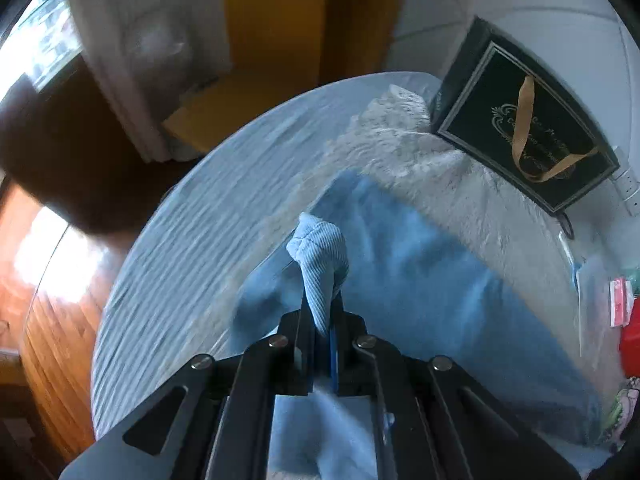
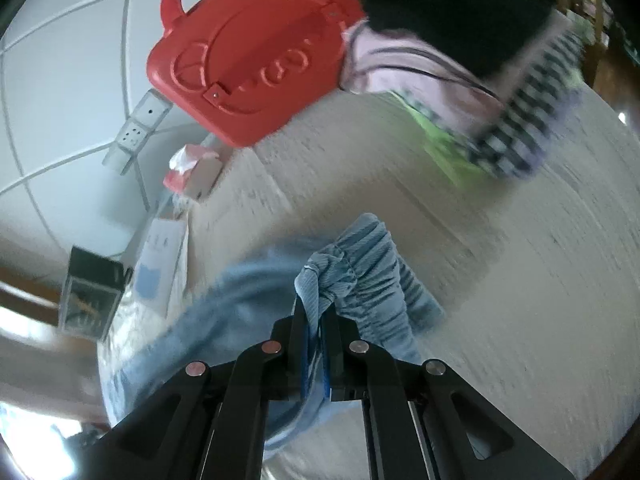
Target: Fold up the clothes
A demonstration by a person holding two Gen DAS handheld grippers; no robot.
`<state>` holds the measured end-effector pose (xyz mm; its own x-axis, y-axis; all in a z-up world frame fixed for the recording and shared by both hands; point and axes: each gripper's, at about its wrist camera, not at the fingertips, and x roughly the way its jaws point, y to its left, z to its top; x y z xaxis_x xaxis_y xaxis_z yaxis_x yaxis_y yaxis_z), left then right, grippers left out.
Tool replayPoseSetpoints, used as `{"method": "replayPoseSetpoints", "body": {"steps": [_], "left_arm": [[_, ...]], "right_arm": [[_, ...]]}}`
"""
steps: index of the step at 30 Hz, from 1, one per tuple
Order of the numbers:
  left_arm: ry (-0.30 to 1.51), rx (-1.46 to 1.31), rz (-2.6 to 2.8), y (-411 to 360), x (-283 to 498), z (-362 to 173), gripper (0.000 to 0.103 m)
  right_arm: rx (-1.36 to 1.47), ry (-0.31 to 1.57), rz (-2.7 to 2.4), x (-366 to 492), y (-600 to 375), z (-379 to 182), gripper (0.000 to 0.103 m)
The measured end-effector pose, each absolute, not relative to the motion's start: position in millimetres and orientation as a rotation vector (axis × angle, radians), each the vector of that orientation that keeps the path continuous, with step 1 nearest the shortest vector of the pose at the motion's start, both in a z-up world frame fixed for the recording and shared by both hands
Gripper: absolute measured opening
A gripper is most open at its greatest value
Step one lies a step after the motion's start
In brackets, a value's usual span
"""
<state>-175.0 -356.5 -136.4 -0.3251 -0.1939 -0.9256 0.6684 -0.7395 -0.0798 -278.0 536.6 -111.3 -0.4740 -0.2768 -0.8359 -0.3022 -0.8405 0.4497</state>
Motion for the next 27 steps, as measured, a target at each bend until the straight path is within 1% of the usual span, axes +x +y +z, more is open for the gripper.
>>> {"method": "replayPoseSetpoints", "body": {"steps": [4, 8, 13, 15, 16, 17, 18, 19, 20, 21, 22, 27], "left_arm": [[0.554, 1.417, -2.098, -361.8, -238.5, -149.4, 0.005], [0.447, 1.450, -2.109, -360.1, -282.7, -158.4, 0.005], [0.345, 1.467, -2.151, -356.4, -329.2, -169.8, 0.005], [0.307, 1.520, -2.162, -353.6, -344.5, -174.0, 0.007], [0.315, 1.569, -2.137, -353.9, -349.8, -177.3, 0.010], [0.336, 1.603, -2.127, -355.6, -350.9, -177.8, 0.018], [0.334, 1.604, -2.129, -356.8, -349.2, -175.7, 0.028], [0.316, 1.588, -2.126, -359.0, -345.1, -171.8, 0.036], [0.301, 1.572, -2.123, -361.8, -340.5, -167.7, 0.056], [0.304, 1.551, -2.118, -367.7, -333.9, -163.0, 0.071], [0.322, 1.534, -2.114, -374.7, -327.3, -158.9, 0.074], [0.376, 1.498, -2.064, -400.7, -280.0, -150.8, 0.075]], "right_arm": [[-1.635, 0.810, 2.513, -333.4, 521.1, -115.4, 0.005], [-1.693, 0.736, 2.469, -375.9, 509.2, -132.6, 0.005], [-1.746, 0.701, 2.406, -403.5, 498.4, -163.2, 0.005], [-1.742, 0.699, 2.401, -407.1, 498.1, -169.1, 0.007], [-1.736, 0.705, 2.401, -407.5, 498.6, -171.2, 0.013], [-1.735, 0.721, 2.400, -406.5, 499.8, -171.8, 0.024], [-1.731, 0.742, 2.403, -404.4, 501.7, -170.6, 0.033], [-1.718, 0.751, 2.410, -402.2, 503.8, -167.5, 0.052], [-1.699, 0.736, 2.425, -398.5, 506.3, -161.9, 0.065], [-1.682, 0.714, 2.439, -394.4, 508.8, -155.3, 0.067], [-1.667, 0.698, 2.453, -388.9, 511.9, -148.4, 0.067], [-1.630, 0.693, 2.476, -353.1, 531.6, -126.9, 0.067]]}}
